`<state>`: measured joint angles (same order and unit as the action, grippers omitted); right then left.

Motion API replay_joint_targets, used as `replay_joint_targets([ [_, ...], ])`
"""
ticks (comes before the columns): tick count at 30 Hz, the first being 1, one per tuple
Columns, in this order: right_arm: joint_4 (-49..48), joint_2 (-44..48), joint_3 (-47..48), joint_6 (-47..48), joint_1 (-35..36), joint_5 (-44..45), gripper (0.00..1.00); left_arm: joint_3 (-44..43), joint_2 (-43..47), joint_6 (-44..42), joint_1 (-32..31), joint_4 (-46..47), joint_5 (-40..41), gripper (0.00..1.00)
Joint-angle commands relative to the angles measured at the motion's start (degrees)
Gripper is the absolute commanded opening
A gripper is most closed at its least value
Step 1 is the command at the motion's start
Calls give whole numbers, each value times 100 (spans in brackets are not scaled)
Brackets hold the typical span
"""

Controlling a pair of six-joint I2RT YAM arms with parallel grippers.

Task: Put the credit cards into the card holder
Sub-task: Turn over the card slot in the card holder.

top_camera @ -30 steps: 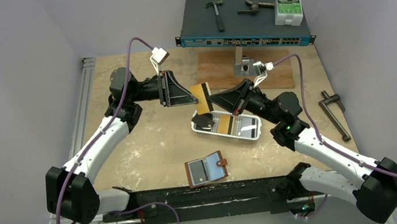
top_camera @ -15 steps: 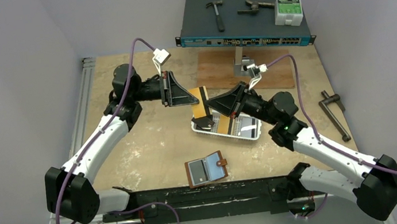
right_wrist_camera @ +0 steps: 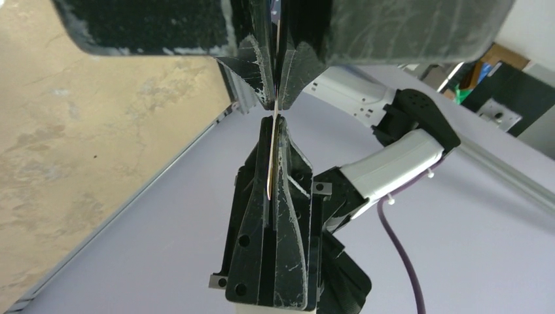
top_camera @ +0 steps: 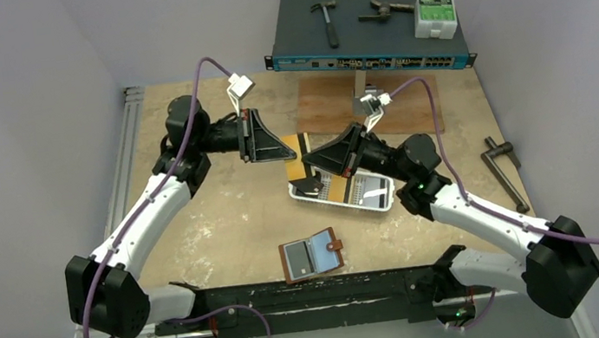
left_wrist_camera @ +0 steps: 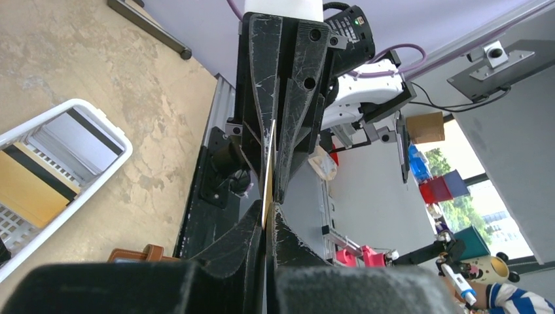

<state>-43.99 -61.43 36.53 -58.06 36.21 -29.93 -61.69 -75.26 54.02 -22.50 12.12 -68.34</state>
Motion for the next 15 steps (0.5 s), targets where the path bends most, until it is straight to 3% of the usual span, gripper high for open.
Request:
replay_joint_targets([
  [1,-1086,-222,318,-496,100,-892,1,-250,82,-304,-53,-132,119,0],
  [10,-233,-186,675,-89,128,-1073,2,-379,158,-683,-53,-618,129,0],
  [15,-230,-304,791,-117,187,-1054,0,-349,204,-788,-60,-746,136,0],
])
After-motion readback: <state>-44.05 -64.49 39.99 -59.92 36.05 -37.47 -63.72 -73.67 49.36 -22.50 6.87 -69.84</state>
